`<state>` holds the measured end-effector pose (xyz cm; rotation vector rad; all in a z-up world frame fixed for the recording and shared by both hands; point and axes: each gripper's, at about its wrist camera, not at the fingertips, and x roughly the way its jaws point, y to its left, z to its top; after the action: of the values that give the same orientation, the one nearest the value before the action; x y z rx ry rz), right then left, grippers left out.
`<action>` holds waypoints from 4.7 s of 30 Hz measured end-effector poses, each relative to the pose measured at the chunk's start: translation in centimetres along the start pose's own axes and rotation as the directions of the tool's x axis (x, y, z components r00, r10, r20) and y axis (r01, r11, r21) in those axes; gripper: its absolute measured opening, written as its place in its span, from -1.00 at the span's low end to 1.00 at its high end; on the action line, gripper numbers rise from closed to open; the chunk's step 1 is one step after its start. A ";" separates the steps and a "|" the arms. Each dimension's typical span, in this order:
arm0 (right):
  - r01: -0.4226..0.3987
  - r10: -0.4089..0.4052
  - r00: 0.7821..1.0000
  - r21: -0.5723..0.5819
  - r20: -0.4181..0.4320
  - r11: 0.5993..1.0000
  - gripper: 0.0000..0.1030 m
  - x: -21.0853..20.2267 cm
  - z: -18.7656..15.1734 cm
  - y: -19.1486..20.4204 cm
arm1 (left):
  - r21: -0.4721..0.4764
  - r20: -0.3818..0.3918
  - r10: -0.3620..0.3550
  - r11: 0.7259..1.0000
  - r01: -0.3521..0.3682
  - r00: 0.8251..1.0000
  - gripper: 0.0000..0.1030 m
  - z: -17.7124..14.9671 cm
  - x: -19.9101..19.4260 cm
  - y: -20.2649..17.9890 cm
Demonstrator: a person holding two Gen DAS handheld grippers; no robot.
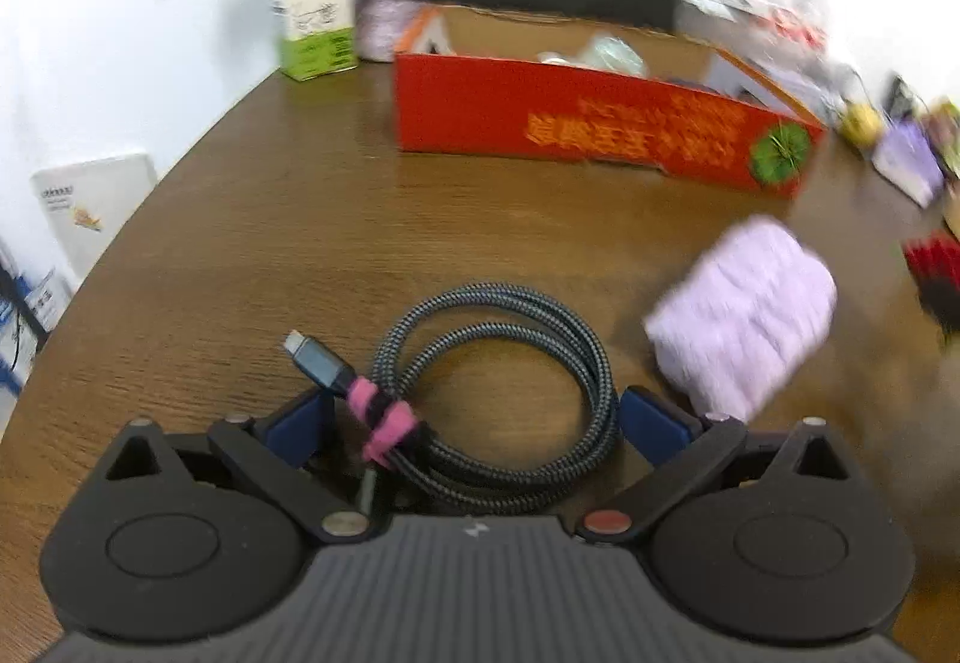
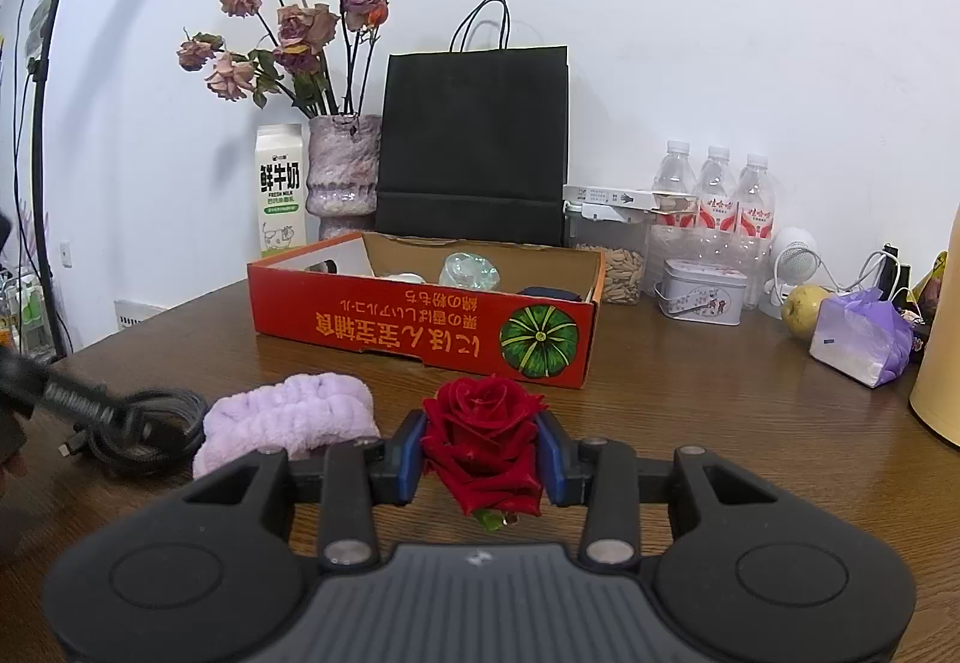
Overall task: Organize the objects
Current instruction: 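Grasp the braided cable with the left tool while the right tool holds the rose, then lower the cable and rose into the red box and open both tools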
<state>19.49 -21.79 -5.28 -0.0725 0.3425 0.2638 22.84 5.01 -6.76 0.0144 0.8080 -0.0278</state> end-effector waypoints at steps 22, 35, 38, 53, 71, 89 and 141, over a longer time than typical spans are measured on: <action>0.000 0.000 1.000 -0.007 0.000 1.000 -0.26 0.0 -0.1 0.1 | -0.117 0.041 0.116 0.987 -0.111 0.992 1.00 0.4 0.7 -0.5; -0.001 0.001 1.000 -0.007 0.000 1.000 -0.26 0.0 -0.1 0.1 | -0.061 0.135 0.085 0.995 -0.077 0.987 0.68 -1.5 -1.2 -1.2; -0.001 0.001 1.000 -0.007 0.001 1.000 -0.26 -0.1 -0.1 0.1 | -0.050 0.174 0.087 0.996 -0.080 0.981 0.68 -2.0 -2.2 -1.4; -0.005 0.005 1.000 -0.021 0.026 1.000 -0.27 -0.7 0.4 0.1 | -0.037 0.293 0.061 0.998 -0.053 0.954 0.68 -2.2 -5.5 -3.0; -0.013 0.014 0.997 -0.025 0.072 1.000 -0.27 -0.5 4.0 0.4 | -0.019 0.366 0.005 1.000 0.002 0.931 0.68 1.7 -6.4 -5.2; -0.012 0.015 0.996 -0.041 0.083 0.999 -0.27 4.4 7.4 1.0 | -0.044 0.399 0.018 0.999 0.000 0.917 0.68 8.0 -3.5 -5.2; 0.078 -0.079 0.996 0.030 0.043 0.997 1.00 21.1 12.1 -2.6 | -0.089 0.415 0.018 0.996 0.020 0.910 1.00 20.5 7.9 -4.5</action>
<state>43.24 -17.77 -1.07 -0.0521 0.2989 0.1827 43.00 -0.15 1.66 -0.0772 0.3802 0.0058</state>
